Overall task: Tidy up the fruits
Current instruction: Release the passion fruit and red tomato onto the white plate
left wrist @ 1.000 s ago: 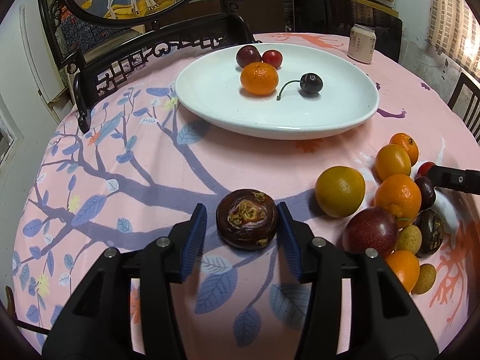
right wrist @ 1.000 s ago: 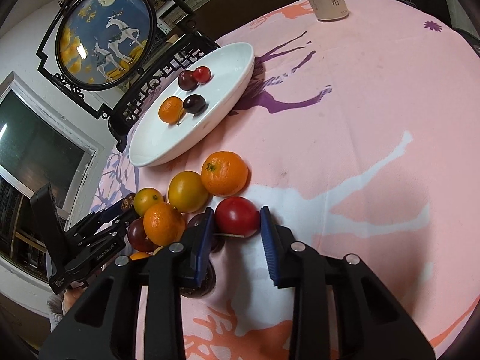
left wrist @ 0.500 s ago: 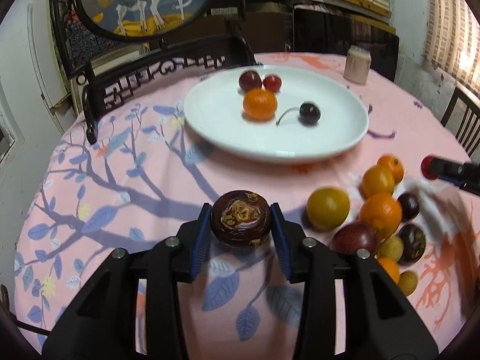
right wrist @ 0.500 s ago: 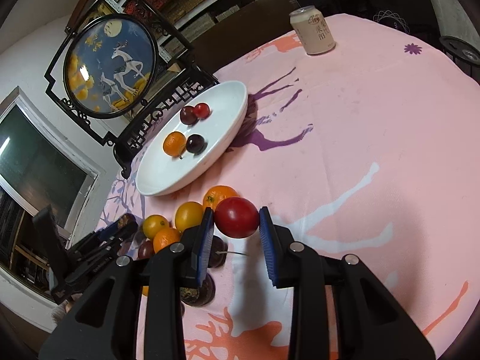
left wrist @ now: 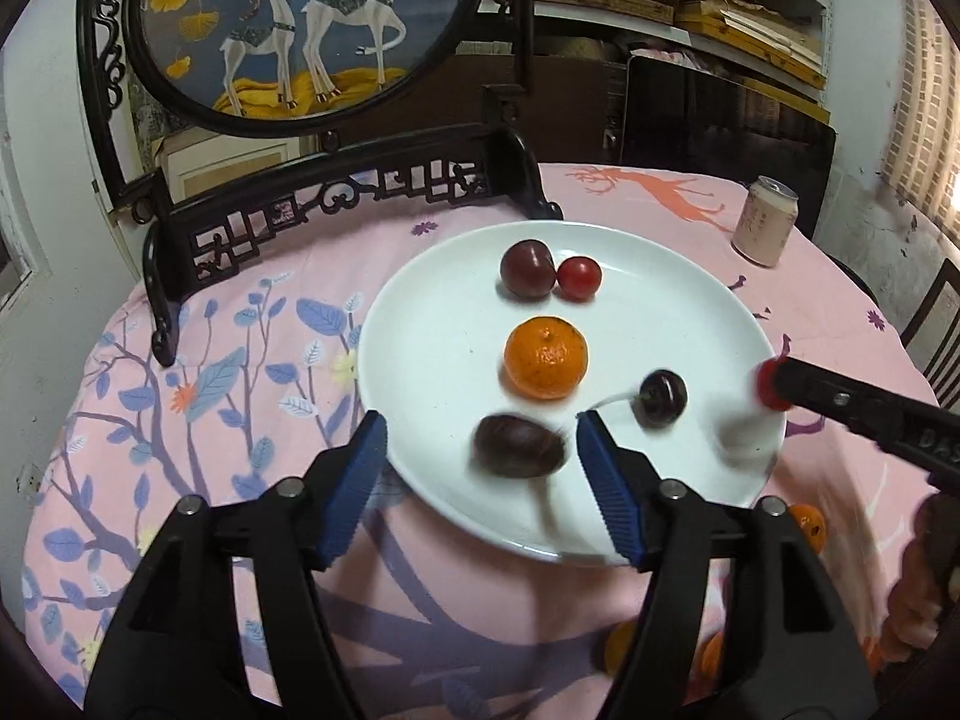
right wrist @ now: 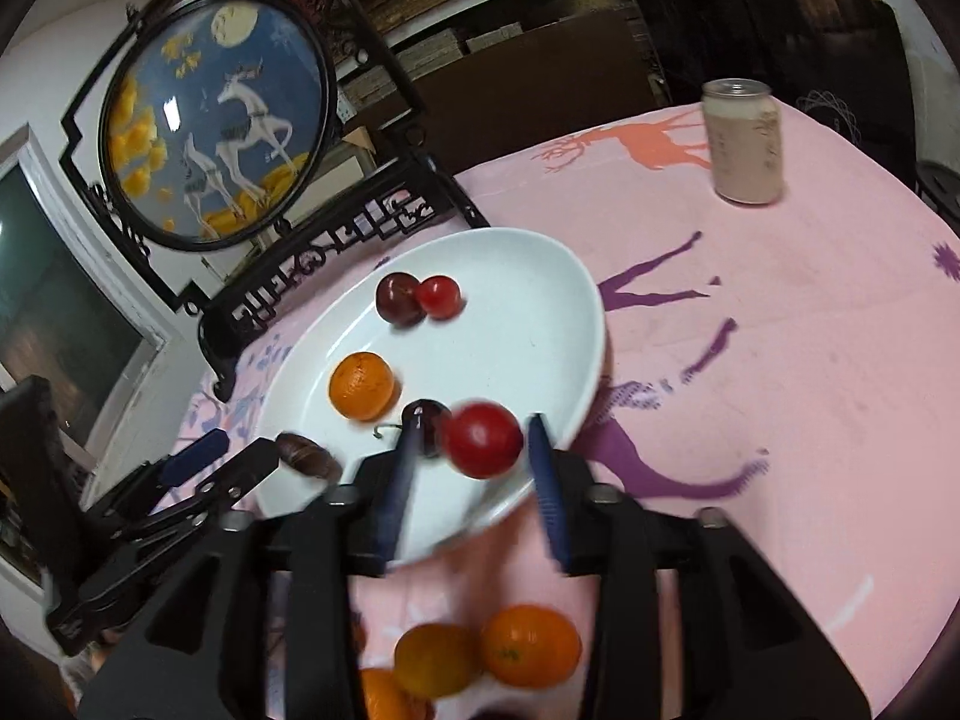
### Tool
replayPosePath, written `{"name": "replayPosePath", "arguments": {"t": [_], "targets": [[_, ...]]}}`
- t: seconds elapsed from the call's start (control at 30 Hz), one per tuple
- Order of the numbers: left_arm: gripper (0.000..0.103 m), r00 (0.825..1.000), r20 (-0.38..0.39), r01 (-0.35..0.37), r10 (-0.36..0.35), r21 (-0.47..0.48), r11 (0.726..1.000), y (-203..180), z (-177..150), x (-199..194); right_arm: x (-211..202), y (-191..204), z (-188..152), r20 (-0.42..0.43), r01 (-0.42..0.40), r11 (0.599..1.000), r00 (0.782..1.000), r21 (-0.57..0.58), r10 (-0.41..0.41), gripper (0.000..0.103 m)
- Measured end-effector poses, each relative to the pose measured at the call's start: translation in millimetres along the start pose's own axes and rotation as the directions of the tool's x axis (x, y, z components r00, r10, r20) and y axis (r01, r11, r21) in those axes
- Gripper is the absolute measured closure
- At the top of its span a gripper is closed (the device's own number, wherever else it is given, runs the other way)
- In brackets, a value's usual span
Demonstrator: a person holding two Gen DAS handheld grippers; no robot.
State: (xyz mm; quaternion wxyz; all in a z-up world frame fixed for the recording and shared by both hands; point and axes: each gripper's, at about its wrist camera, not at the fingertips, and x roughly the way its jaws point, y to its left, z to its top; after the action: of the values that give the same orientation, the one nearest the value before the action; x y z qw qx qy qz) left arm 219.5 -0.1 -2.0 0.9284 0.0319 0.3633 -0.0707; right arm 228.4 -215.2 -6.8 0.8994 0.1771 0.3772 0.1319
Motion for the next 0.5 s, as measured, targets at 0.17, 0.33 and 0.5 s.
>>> {"name": "replayPosePath", "arguments": {"t": [0.17,0.33,0.5], "targets": [[0.027,1.0,0.001,-0.007,0.007,-0.031,0.999,11,-4,-2,-6,-11,-2,0.024,0.013,1.0,1.0,0.002,-0.013,0.055],[0.023,1.0,0.005,-0.024,0.024,-0.013,1.0,13,-17,-13,-30,-11,-11,0.041,0.002,1.0,0.999,-0.004,-0.002,0.051],[0.017,1.0,0.017,-0.027,0.027,0.009,1.0,7,-33,-27,-61,-4,-32,0.081,0.016,0.998,0.997,-0.059,-0.012,0.05]]}}
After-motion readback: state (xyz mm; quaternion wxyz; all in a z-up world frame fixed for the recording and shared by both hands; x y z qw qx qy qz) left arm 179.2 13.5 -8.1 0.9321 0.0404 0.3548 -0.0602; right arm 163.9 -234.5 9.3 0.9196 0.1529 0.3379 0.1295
